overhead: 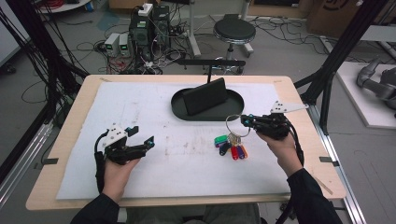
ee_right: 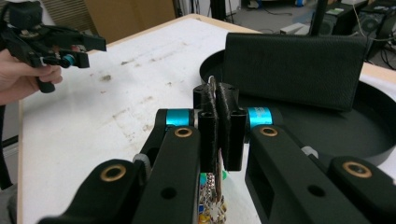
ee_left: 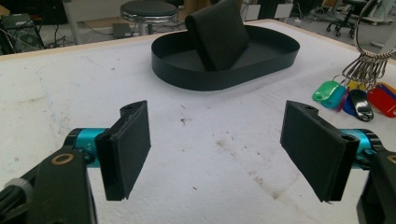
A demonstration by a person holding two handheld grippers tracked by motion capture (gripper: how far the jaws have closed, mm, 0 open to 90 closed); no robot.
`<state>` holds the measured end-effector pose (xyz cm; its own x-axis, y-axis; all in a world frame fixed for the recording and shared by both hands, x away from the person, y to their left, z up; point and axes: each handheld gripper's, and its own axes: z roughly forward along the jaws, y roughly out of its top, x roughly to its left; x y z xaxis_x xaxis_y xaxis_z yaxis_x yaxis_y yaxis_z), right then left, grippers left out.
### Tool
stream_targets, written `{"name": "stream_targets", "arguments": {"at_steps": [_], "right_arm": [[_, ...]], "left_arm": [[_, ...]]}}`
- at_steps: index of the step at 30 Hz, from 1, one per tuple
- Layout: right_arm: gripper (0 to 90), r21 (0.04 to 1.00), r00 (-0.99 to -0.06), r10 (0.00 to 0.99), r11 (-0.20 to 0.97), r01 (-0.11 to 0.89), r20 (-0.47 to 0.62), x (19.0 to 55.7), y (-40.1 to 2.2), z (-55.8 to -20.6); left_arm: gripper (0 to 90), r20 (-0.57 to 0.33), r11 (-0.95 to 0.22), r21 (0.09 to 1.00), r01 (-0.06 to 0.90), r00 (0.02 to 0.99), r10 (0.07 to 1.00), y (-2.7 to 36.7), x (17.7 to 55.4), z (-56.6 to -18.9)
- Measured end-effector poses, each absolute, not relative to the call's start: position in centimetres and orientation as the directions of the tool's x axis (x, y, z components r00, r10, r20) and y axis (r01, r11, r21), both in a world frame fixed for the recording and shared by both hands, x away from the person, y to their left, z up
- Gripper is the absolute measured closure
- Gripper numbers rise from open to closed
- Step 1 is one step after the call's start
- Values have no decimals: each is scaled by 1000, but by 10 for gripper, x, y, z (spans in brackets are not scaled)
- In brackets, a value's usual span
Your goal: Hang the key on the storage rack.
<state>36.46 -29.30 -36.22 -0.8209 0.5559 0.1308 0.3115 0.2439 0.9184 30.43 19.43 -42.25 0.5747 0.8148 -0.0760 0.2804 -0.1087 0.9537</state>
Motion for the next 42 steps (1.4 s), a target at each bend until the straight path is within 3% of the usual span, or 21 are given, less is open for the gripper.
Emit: {"name": "stream_targets", "arguments": {"at_steps": [42], "right_arm": [[884,953,-790,611,212,217,44,414,-296,-292]], "left_arm": [[243,-82,-104,955,279,581,810,195,305,-424]]}}
